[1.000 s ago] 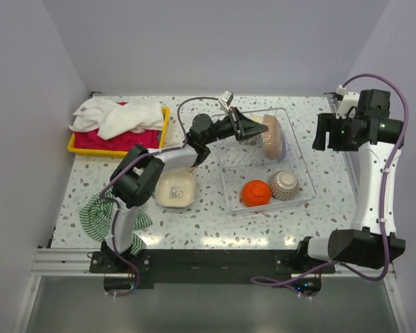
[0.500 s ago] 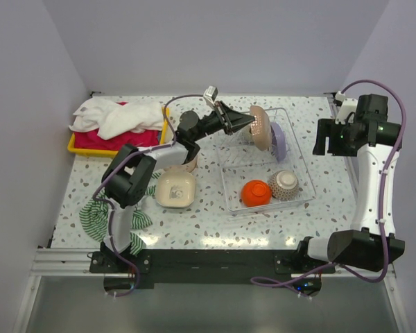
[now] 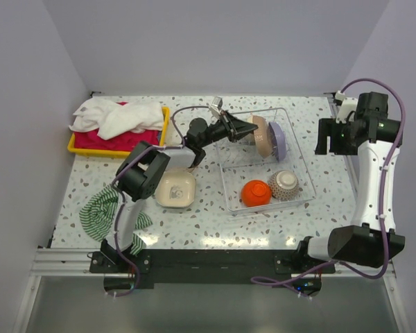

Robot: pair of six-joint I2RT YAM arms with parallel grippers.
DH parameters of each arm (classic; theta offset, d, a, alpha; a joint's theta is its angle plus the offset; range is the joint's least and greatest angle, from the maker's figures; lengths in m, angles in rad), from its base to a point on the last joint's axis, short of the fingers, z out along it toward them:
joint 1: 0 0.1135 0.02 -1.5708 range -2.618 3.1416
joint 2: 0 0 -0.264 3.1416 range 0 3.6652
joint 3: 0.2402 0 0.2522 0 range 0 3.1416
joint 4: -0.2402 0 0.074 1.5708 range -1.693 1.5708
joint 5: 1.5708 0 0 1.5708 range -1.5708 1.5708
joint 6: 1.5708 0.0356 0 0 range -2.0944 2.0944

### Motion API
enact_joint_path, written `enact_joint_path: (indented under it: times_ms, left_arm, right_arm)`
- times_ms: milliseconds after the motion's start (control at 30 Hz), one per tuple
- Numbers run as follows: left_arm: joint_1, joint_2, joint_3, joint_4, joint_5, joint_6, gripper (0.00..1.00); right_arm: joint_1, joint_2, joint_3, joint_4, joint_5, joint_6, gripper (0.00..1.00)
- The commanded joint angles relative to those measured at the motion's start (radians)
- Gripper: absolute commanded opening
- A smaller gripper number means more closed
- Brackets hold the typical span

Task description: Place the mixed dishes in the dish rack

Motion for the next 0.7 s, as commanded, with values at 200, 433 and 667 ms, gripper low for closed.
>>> enact_joint_path:
  times_ms: [200, 433, 667]
  left_arm:
    - [-0.052, 0.073, 0.165, 0.064, -0.048, -0.029, 0.0]
    - [-0.058, 0.097, 0.133, 0.073, -0.054, -0.038, 0.0]
    - [-0.055, 0.114, 0.139, 0.044, -0.058, -0.025, 0.0]
  right_arm:
    - [-0.008, 0.015, 0.046, -0.02, 0.043, -0.035, 0.75]
    - [-0.009, 0.018, 0.034, -0.017, 0.046, -0.036, 0.75]
    - [-0.008, 0.018, 0.011, -0.008, 0.035, -0.032, 0.75]
